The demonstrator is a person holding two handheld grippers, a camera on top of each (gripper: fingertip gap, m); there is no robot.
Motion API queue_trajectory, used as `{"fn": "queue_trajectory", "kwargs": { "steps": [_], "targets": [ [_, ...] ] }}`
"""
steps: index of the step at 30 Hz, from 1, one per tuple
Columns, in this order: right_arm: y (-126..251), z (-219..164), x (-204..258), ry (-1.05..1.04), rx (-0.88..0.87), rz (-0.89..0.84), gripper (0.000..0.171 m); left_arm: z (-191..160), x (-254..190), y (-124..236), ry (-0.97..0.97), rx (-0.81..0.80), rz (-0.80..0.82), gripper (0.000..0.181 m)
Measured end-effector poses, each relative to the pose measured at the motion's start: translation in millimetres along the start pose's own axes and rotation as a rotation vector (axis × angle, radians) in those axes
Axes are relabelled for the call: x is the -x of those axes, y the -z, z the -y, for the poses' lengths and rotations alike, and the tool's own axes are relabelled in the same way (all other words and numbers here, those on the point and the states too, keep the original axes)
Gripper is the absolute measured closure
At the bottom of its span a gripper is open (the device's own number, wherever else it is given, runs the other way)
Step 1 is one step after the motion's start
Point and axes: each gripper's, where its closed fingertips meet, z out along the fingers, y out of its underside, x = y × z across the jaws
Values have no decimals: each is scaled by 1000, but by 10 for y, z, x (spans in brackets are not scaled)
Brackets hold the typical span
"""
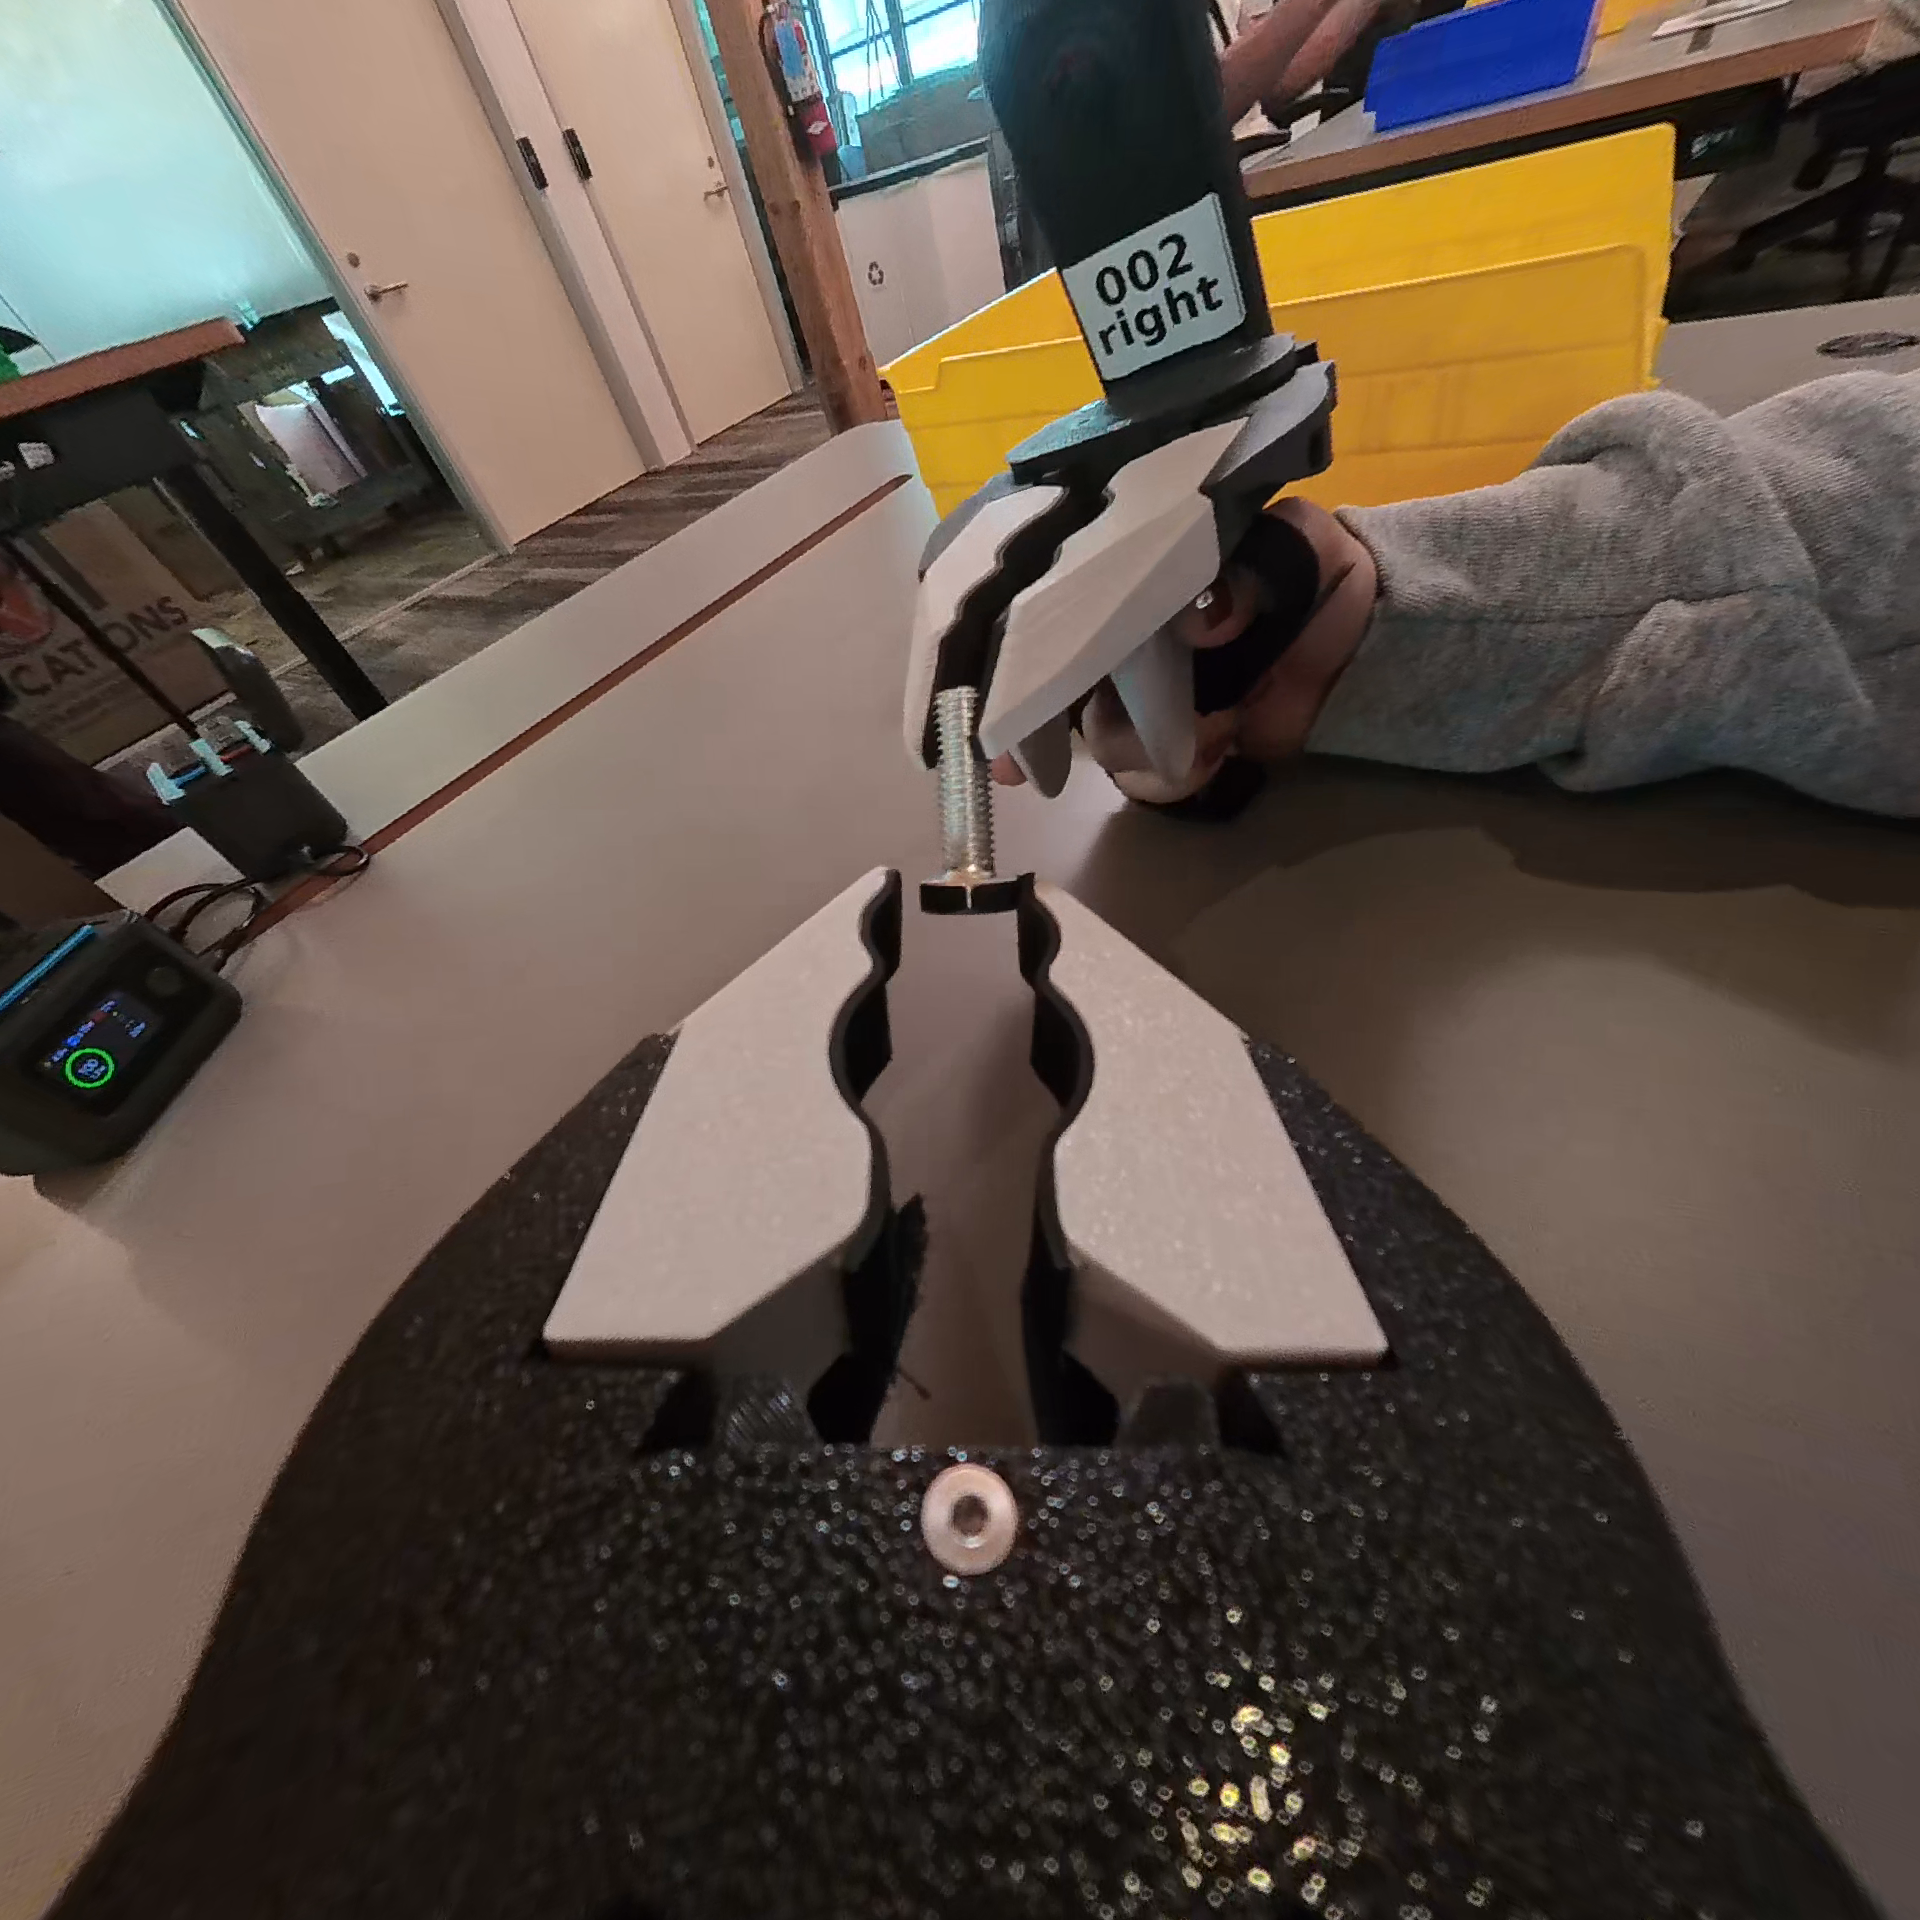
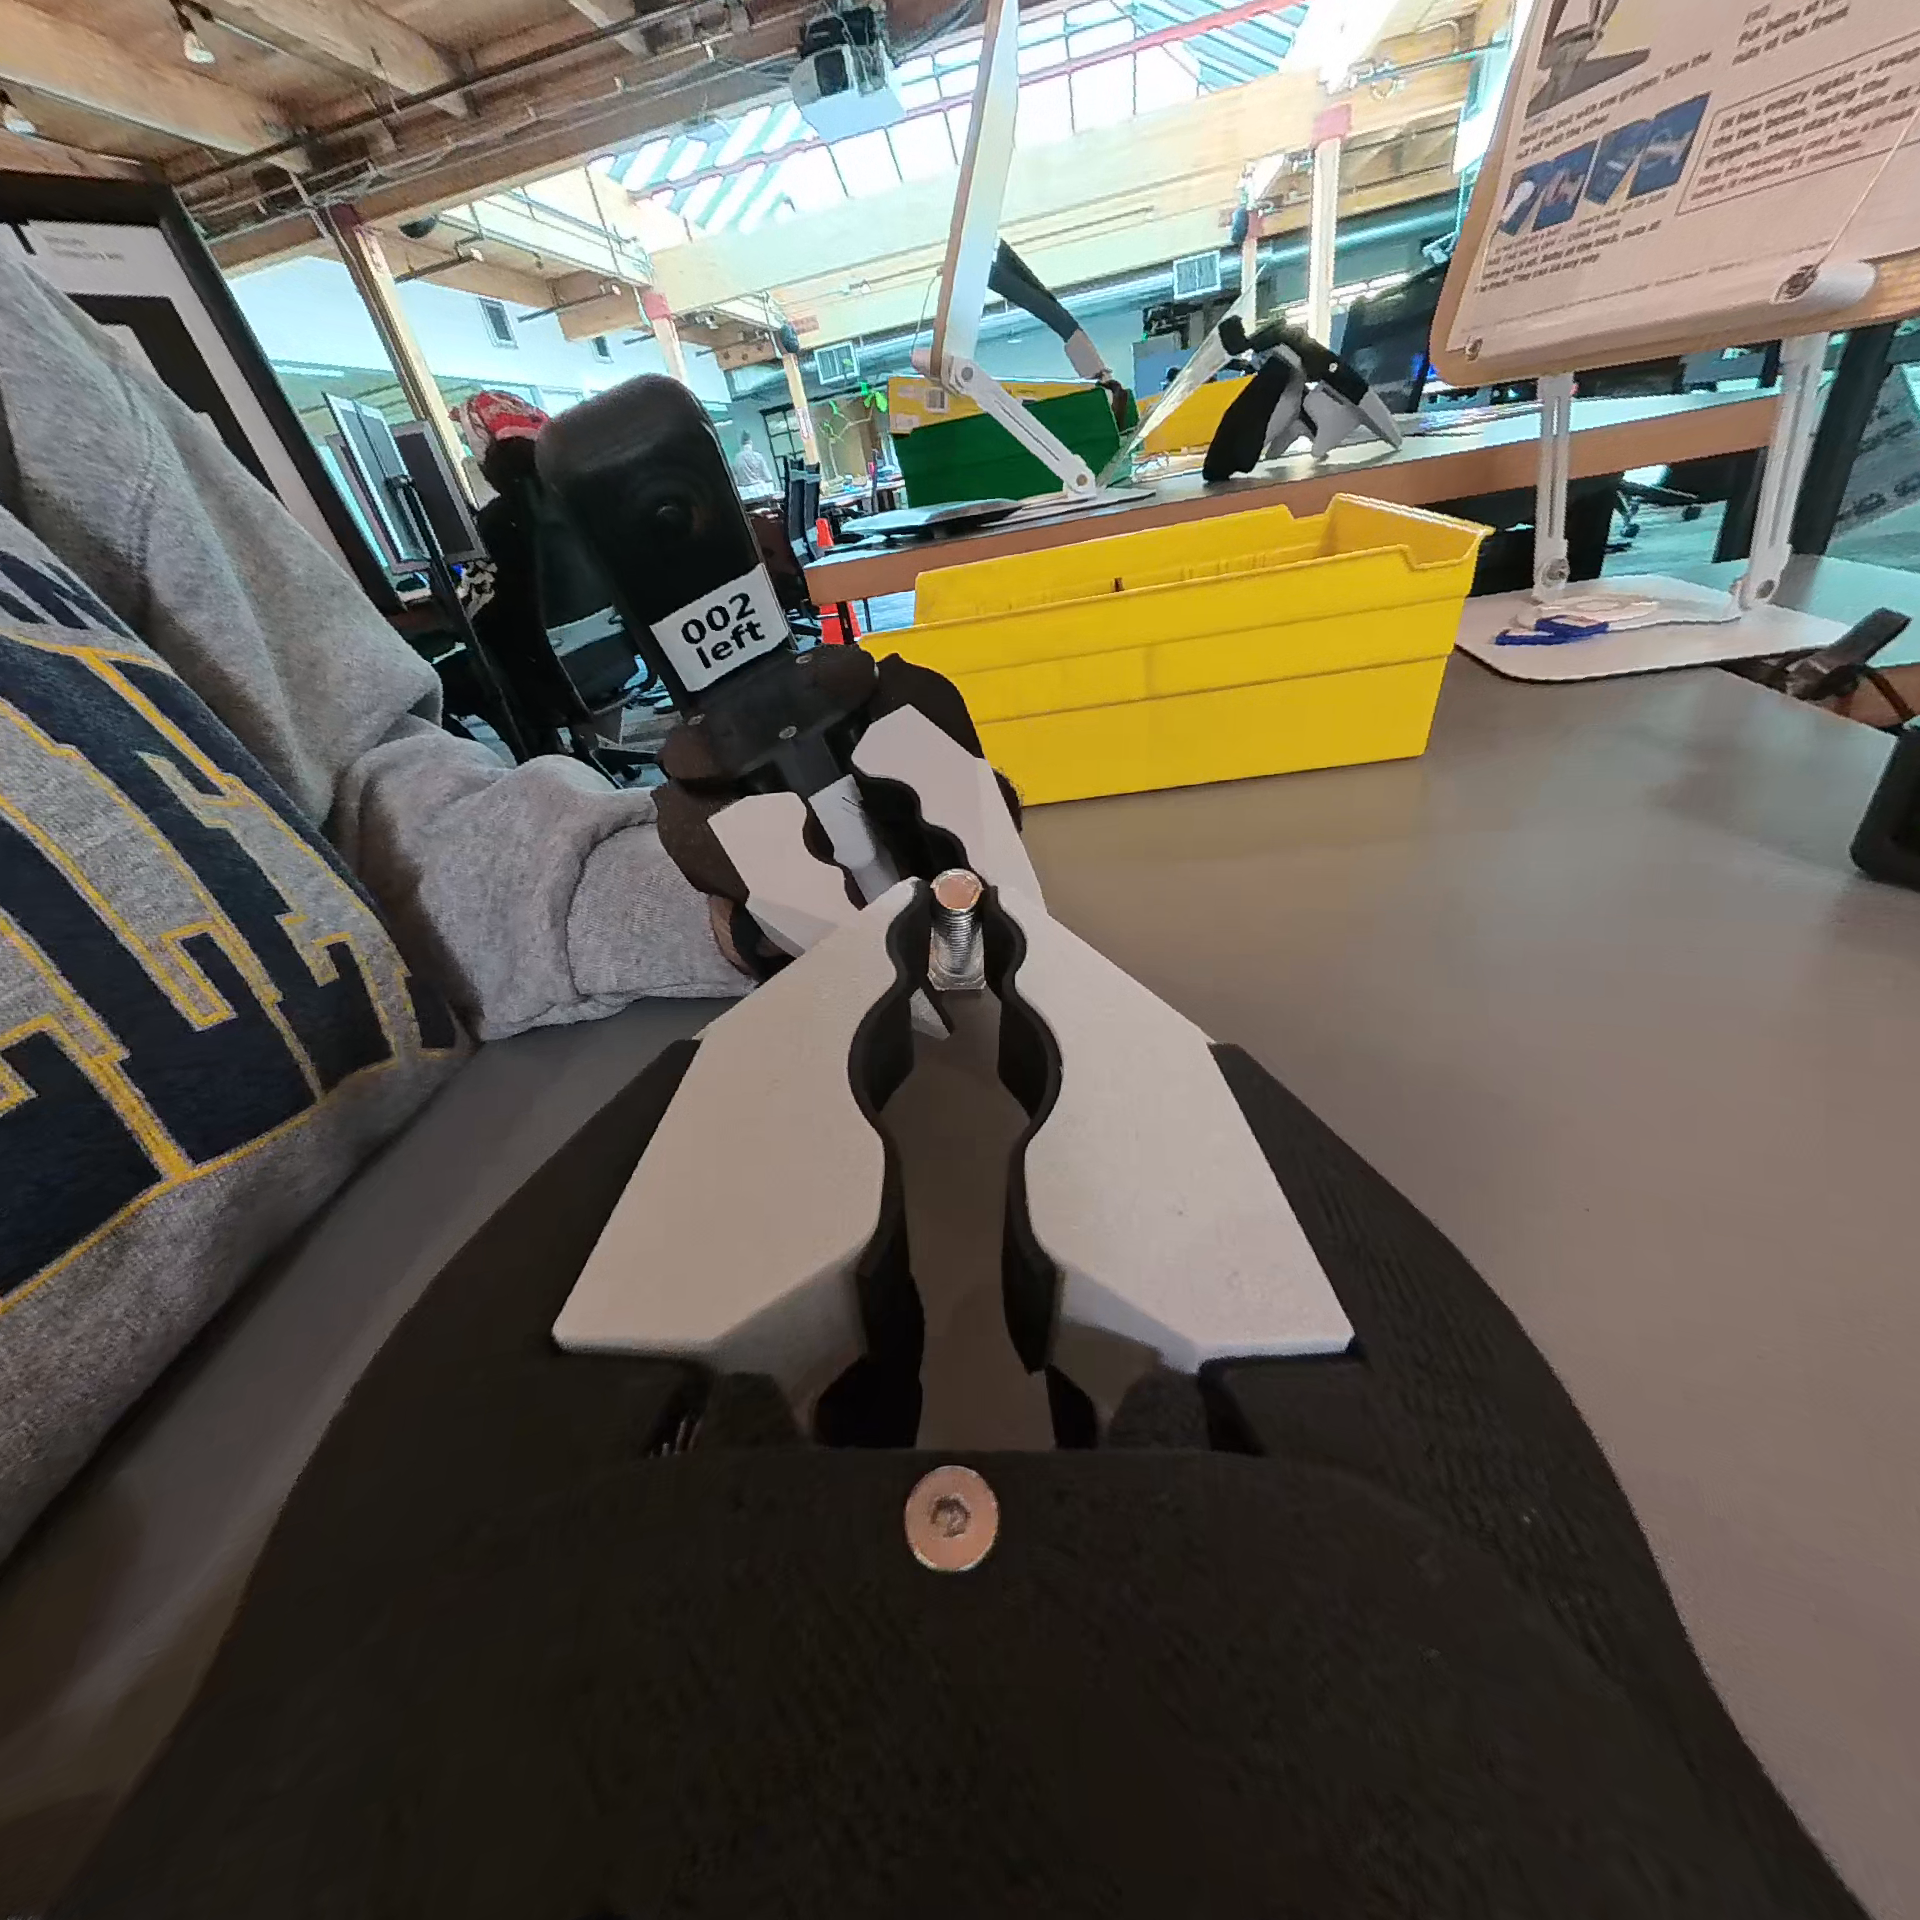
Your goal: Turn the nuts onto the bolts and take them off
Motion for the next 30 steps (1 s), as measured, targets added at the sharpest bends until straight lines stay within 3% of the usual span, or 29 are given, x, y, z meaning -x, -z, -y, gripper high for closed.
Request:
{"fn": "queue_trajectory", "kwargs": {
  "steps": [30],
  "targets": [
    [53,-65,16,24,59,5,164,-41,-86,-43,-12,33,-57,166]
  ]
}}
